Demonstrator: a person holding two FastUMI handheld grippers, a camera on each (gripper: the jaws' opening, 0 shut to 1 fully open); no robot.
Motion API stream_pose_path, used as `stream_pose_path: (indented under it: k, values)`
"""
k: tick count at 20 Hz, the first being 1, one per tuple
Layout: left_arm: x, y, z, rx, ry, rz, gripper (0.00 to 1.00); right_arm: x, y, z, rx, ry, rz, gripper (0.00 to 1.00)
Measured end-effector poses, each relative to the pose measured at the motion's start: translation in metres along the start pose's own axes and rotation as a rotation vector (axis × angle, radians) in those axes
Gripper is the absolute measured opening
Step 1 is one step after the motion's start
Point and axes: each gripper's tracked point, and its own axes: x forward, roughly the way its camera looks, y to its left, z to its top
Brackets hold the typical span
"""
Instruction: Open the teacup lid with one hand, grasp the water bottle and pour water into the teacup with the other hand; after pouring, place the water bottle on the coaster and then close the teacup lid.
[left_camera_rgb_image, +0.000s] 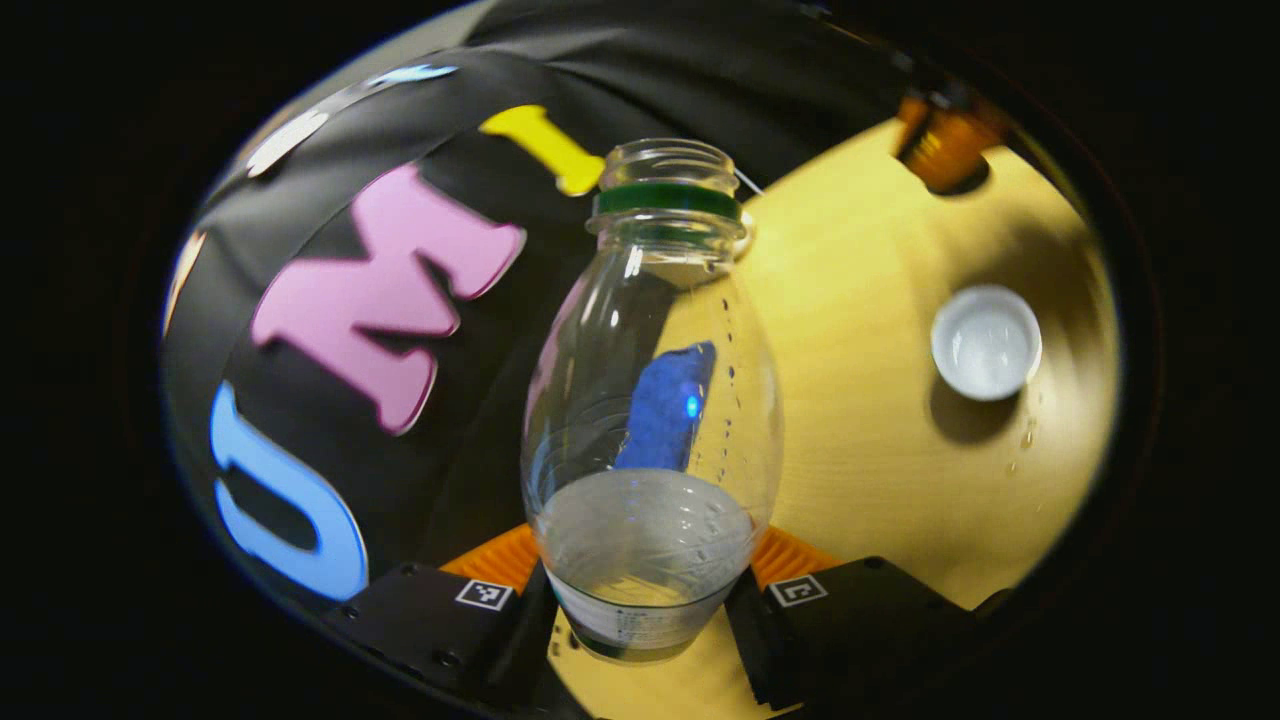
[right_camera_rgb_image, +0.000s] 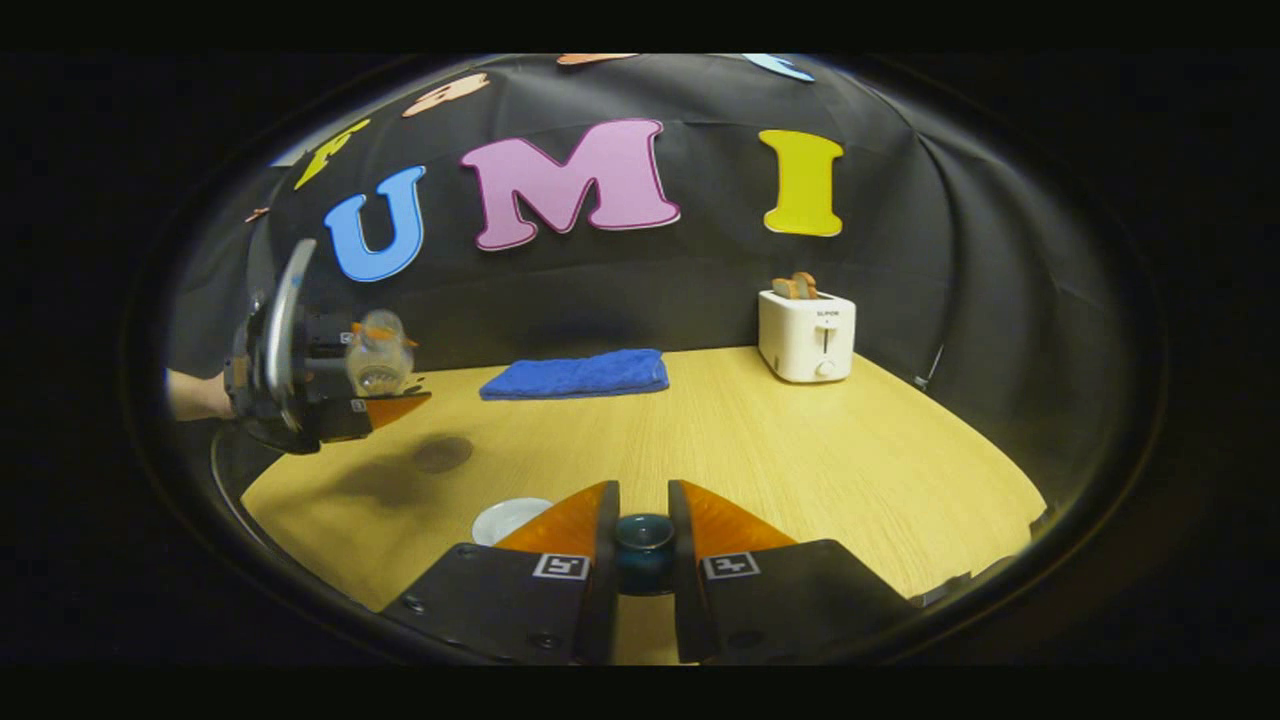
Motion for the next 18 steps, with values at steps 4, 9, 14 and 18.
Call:
stream_pose_path:
  k: [4, 9, 14, 18]
  values:
    - [0.02, 0.015, -0.026, -0.52, -0.008, 0.029, 0.78, 0.012, 0.017, 0.009, 0.018, -0.012, 0.019, 0.22]
    - [0.033, 0.017, -0.043, -0.849, -0.063, 0.073, 0.78, 0.026, 0.039, 0.006, 0.021, -0.017, 0.044, 0.31]
    - [0.035, 0.005, -0.045, -0.963, -0.044, 0.088, 0.78, 0.037, 0.059, -0.009, -0.004, 0.001, 0.079, 0.22]
    - [0.042, 0.001, -0.051, -1.05, -0.055, 0.139, 0.79, 0.042, 0.069, -0.012, 0.002, -0.003, 0.095, 0.22]
